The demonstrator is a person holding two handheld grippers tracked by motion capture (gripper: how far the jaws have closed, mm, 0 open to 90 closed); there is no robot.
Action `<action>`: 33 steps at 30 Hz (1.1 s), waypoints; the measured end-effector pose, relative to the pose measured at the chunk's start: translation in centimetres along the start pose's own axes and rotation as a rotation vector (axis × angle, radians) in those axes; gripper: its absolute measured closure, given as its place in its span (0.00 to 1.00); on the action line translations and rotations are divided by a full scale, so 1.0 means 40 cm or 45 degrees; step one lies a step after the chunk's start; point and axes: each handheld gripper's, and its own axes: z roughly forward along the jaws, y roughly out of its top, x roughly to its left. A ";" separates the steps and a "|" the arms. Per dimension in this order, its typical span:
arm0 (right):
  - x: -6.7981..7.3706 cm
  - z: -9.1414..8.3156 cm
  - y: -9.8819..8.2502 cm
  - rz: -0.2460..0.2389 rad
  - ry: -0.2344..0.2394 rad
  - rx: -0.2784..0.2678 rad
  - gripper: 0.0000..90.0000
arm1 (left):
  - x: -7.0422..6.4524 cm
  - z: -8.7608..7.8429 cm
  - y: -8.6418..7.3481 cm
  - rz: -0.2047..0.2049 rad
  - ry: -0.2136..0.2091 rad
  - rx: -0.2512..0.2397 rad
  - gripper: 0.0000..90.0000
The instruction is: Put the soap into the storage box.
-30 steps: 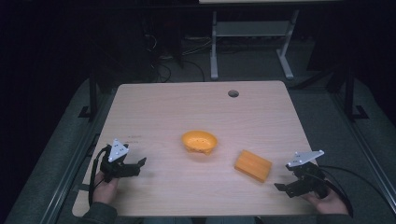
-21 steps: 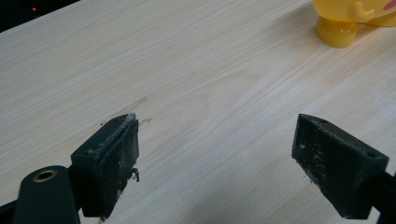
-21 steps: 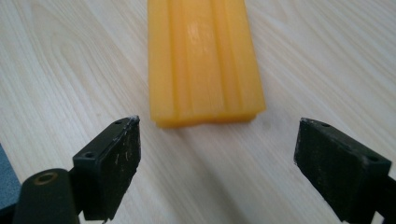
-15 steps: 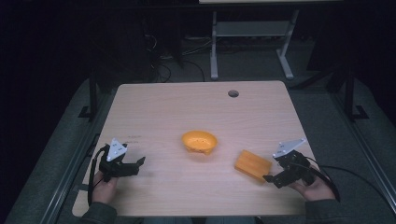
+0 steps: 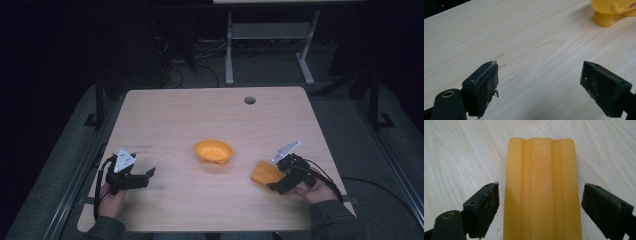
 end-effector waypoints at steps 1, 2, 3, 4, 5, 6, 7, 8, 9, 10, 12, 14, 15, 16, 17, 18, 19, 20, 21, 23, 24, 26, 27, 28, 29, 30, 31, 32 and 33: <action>-0.002 0.012 0.006 -0.006 -0.006 0.017 0.15 | 0.000 0.000 0.000 0.002 0.000 0.000 0.16; -0.002 0.018 0.007 -0.004 0.003 0.021 0.15 | 0.000 -0.002 0.001 0.005 0.000 0.002 0.16; -0.002 0.021 0.009 0.002 0.010 0.031 0.15 | 0.000 -0.002 0.001 0.005 0.000 0.002 0.16; -0.003 0.027 0.009 0.000 0.012 0.034 0.15 | 0.000 -0.001 0.001 0.004 0.000 0.002 0.16; -0.003 0.030 0.010 0.003 0.011 0.041 0.15 | 0.000 -0.001 0.001 0.004 0.000 0.002 0.16; -0.003 0.034 0.010 0.007 0.013 0.044 0.15 | 0.002 -0.002 0.001 0.009 0.000 0.006 0.16; -0.002 0.036 0.010 0.017 0.019 0.047 0.15 | 0.002 -0.002 0.001 0.009 0.000 0.006 0.16; -0.003 0.040 0.009 0.013 0.011 0.051 0.15 | 0.002 -0.002 0.001 0.010 0.000 0.008 0.16; -0.004 0.041 0.009 0.022 0.010 0.055 0.15 | 0.001 -0.002 0.001 0.008 0.000 0.006 0.16; -0.006 0.044 0.008 0.017 0.011 0.052 0.15 | 0.000 -0.001 0.001 0.004 0.000 0.004 0.16; -0.006 0.048 0.007 0.017 0.011 0.055 0.16 | 0.000 -0.001 0.001 0.001 0.000 -0.001 0.16; -0.004 0.052 0.008 0.012 0.011 0.062 0.16 | 0.000 -0.001 0.002 0.002 0.000 0.001 0.16; -0.004 0.054 0.009 0.006 0.000 0.064 0.16 | 0.000 -0.001 0.002 0.002 0.001 0.000 0.16; -0.003 0.055 0.010 0.004 -0.002 0.067 0.17 | 0.000 -0.001 0.002 0.003 0.001 0.000 0.16; -0.003 0.055 0.010 0.004 -0.002 0.067 0.17 | 0.000 -0.001 0.002 0.003 0.001 0.000 0.16; -0.002 0.059 0.011 0.000 -0.001 0.073 0.17 | 0.001 -0.001 0.002 0.004 0.001 -0.001 0.16; -0.002 0.059 0.011 0.000 -0.001 0.073 0.17 | 0.001 -0.001 0.002 0.003 0.001 -0.002 0.16; -0.001 0.061 0.012 -0.007 -0.010 0.077 0.19 | 0.001 -0.002 0.002 0.003 0.001 -0.002 0.16; -0.001 0.062 0.013 -0.010 -0.009 0.076 0.19 | 0.001 -0.002 0.002 0.003 0.001 -0.003 0.16; 0.000 0.064 0.014 -0.011 -0.012 0.080 0.21 | 0.001 -0.002 0.002 0.005 0.001 -0.001 0.16; 0.000 0.065 0.015 -0.009 -0.015 0.080 0.21 | 0.001 -0.002 0.002 0.005 0.001 -0.001 0.16; 0.001 0.066 0.015 -0.013 -0.018 0.082 0.21 | 0.001 -0.002 0.002 0.005 0.000 -0.003 0.16; 0.001 0.067 0.015 -0.014 -0.019 0.083 0.21 | 0.001 -0.001 0.002 0.003 0.000 -0.004 0.16; 0.000 0.067 0.015 -0.014 -0.020 0.082 0.21 | 0.001 -0.002 0.002 0.004 0.000 -0.003 0.16; 0.000 0.067 0.015 -0.015 -0.021 0.082 0.21 | 0.001 -0.002 0.003 0.003 -0.001 -0.004 0.16; 0.000 0.067 0.015 -0.015 -0.021 0.082 0.21 | 0.001 -0.002 0.003 0.003 -0.001 -0.004 0.16; 0.000 0.067 0.015 -0.014 -0.019 0.083 0.22 | 0.001 -0.001 0.003 0.003 0.000 -0.007 0.16; 0.000 0.068 0.016 -0.013 -0.017 0.085 0.22 | 0.001 -0.001 0.003 0.003 -0.001 -0.007 0.16; 0.000 0.068 0.016 -0.013 -0.017 0.085 0.22 | 0.001 -0.001 0.003 0.003 -0.001 -0.007 0.16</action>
